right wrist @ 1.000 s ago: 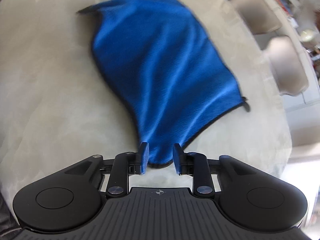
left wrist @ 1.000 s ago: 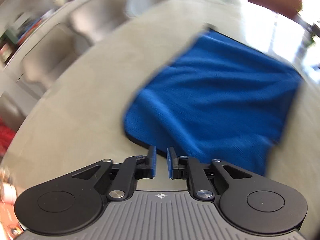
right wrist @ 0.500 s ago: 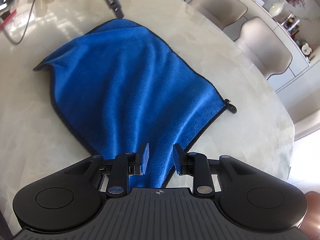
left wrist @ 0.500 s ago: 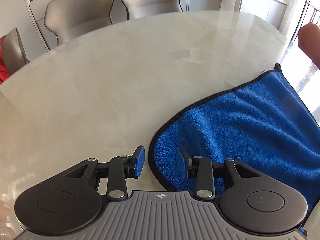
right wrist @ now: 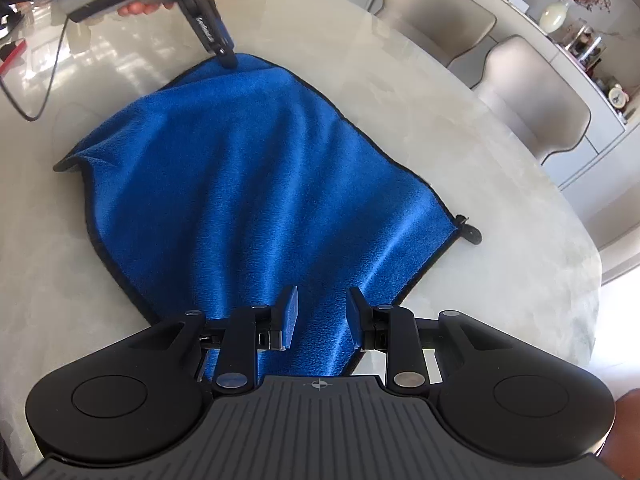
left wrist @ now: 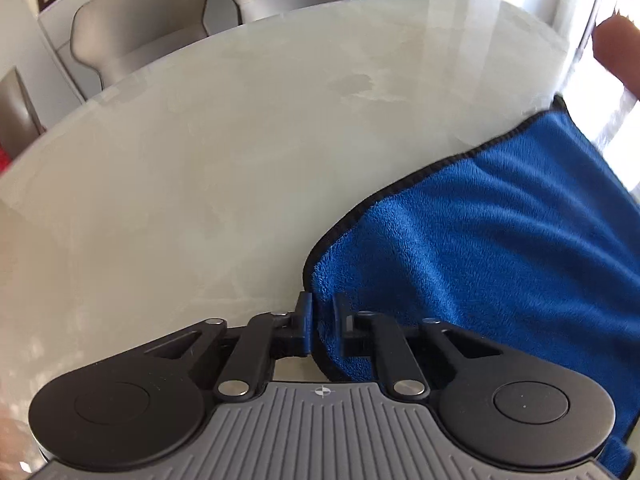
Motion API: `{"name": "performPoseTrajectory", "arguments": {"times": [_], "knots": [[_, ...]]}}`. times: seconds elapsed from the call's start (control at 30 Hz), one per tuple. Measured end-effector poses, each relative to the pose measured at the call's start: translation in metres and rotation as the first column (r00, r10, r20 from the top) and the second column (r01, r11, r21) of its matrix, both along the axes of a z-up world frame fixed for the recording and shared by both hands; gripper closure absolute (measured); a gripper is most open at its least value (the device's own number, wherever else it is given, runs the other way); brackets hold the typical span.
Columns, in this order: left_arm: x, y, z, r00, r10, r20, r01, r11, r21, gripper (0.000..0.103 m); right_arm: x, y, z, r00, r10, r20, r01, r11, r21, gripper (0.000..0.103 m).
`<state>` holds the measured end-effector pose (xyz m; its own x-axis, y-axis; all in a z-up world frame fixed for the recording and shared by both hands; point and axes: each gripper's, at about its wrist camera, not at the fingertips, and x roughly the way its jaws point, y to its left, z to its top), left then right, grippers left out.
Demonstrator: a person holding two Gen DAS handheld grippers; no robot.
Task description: Fold towel
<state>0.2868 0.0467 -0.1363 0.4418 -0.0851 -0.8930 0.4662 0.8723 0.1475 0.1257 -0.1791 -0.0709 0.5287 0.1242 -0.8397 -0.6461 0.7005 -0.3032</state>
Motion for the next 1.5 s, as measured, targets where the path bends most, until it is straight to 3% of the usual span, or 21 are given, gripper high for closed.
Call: {"name": "performPoseTrajectory", "arguments": {"times": [0.13,0.3,0.37,0.43,0.47,0.53,0.67,0.8,0.93,1.1,1.17,1.23,1.37,1.5], "knots": [[0.003,-0.008,-0.003,0.998,-0.061,0.025,0.057,0.992,0.114,0.098,0.007,-0.002,-0.001,1.0,-0.011,0.008,0.011,1.0,0.006,0.076],[0.015,0.0,0.0,0.996,-0.09,0.018,0.087,0.987,0.132,0.098,0.015,-0.005,-0.003,1.0,-0.023,0.017,0.023,1.0,0.006,0.076],[0.014,0.0,0.002,0.993,-0.112,0.034,0.104,0.978,0.182,0.103,0.018,-0.007,-0.003,0.999,-0.026,0.018,0.026,1.0,0.006,0.076],[0.018,0.005,0.003,0.988,-0.125,0.087,0.092,0.945,0.314,0.103,0.023,-0.008,-0.004,0.999,-0.033,0.019,0.033,0.999,0.005,0.076],[0.021,0.009,0.006,0.988,-0.118,0.095,0.083,0.946,0.314,0.103,0.024,-0.008,-0.005,0.999,-0.035,0.019,0.035,0.999,0.005,0.076],[0.025,0.02,0.017,0.993,-0.085,0.085,0.063,0.97,0.234,0.103,0.028,-0.009,-0.005,0.999,-0.04,0.02,0.04,0.999,0.009,0.076],[0.005,0.027,0.038,0.999,-0.039,0.019,0.038,0.998,0.041,0.087,0.031,-0.008,-0.004,0.999,-0.043,0.019,0.043,0.999,0.027,0.076],[-0.038,0.022,0.036,0.999,0.003,-0.051,-0.008,0.995,-0.102,0.08,0.026,-0.004,-0.002,0.999,-0.039,0.018,0.038,0.999,0.036,0.076],[-0.089,0.021,0.025,0.986,0.111,-0.125,-0.134,0.972,-0.191,0.08,0.013,-0.003,0.004,0.999,-0.049,0.018,0.048,0.997,0.054,0.076],[-0.137,0.017,0.019,0.966,0.182,-0.182,-0.223,0.946,-0.234,0.078,-0.008,0.0,0.012,0.998,-0.052,0.02,0.05,0.996,0.077,0.076],[-0.144,0.015,0.016,0.96,0.207,-0.187,-0.248,0.939,-0.239,0.063,-0.016,0.002,0.014,0.998,-0.051,0.023,0.049,0.995,0.084,0.076],[-0.15,0.013,0.013,0.952,0.238,-0.191,-0.281,0.929,-0.242,0.056,-0.025,0.004,0.017,0.998,-0.053,0.026,0.05,0.994,0.094,0.076],[-0.154,0.009,0.005,0.936,0.272,-0.225,-0.326,0.909,-0.259,0.056,-0.039,0.005,0.022,0.998,-0.056,0.039,0.052,0.994,0.097,0.076],[-0.159,0.002,0.001,0.931,0.295,-0.216,-0.342,0.912,-0.228,0.052,-0.048,0.002,0.026,0.996,-0.069,0.049,0.064,0.993,0.1,0.076]]}}
